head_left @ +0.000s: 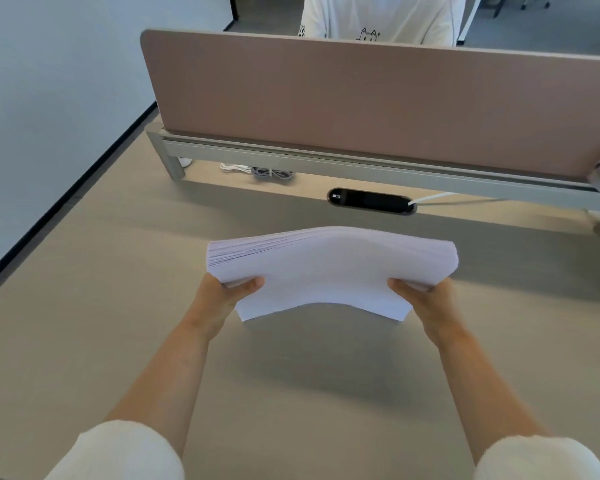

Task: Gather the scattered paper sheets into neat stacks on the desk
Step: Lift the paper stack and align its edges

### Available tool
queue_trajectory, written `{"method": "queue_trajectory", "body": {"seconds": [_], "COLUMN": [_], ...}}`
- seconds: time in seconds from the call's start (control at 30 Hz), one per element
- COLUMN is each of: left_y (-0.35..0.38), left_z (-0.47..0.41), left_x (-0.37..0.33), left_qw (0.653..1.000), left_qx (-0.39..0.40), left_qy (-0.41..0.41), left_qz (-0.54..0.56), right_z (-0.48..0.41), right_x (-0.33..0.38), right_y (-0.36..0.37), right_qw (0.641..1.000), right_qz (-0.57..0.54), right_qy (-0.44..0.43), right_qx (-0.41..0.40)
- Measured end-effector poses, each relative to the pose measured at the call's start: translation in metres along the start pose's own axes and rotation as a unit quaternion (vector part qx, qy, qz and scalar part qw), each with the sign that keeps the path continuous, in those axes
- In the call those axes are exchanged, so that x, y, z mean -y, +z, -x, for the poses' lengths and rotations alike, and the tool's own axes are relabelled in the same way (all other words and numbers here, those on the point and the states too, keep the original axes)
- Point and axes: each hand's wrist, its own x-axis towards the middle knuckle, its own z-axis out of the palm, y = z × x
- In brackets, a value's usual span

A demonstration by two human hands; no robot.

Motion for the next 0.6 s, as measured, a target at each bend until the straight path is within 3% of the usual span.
{"method": "queue_trajectory", "body": {"seconds": [0.07,0.2,0.4,0.6], "left_y": [0.0,0.006,0.033,0.033], "left_z": [0.0,-0.001,-0.002,-0.008], "left_x": [-0.004,-0.026,-0.047,-0.051], "left_qw": [1.0,0.995,0.967,0.967], "left_qx": [-0.009,-0.047,-0.232,-0.248], "left_qy": [-0.006,0.083,0.061,0.041], "left_qz": [0.005,0.033,0.083,0.045], "right_z": [0.001,0.003,0.007,-0.002], "right_x": [0.001,0.012,0.032,0.033], "right_y": [-0.006,-0.008,0.012,0.01], "right_qw": [1.0,0.992,0.977,0.979], "right_qz": [0.014,-0.069,-0.112,-0.103], "right_qy": [-0.01,-0.097,-0.135,-0.106], "right_qx": [0.014,0.04,-0.125,-0.141]}}
